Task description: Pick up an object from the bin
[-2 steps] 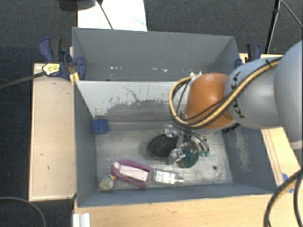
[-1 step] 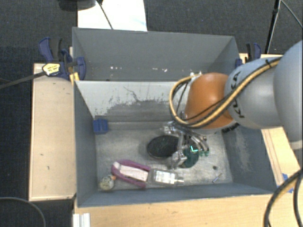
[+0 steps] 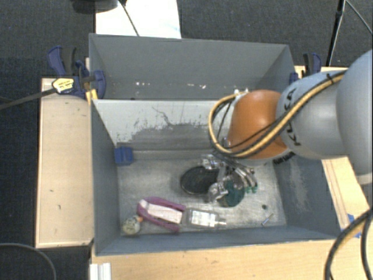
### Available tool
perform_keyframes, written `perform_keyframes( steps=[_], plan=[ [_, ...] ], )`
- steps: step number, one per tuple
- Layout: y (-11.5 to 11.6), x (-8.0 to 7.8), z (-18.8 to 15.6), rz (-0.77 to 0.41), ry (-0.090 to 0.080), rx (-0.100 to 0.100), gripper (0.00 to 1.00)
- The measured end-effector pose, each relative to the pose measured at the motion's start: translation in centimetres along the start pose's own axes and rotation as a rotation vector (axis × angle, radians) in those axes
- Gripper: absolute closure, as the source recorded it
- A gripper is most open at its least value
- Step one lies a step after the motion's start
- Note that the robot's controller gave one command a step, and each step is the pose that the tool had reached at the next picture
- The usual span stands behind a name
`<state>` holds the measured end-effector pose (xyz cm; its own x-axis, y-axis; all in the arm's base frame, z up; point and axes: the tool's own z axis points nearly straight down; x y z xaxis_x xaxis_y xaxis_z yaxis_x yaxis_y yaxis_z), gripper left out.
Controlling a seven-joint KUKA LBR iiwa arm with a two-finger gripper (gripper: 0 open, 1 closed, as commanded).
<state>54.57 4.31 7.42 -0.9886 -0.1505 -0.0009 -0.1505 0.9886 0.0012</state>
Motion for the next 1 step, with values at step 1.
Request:
perform_keyframes(
  steps=[1],
  plan=[
    [1.87,-0.57,-22.42,-0.130,-0.010,0.002,1.00]
  ],
)
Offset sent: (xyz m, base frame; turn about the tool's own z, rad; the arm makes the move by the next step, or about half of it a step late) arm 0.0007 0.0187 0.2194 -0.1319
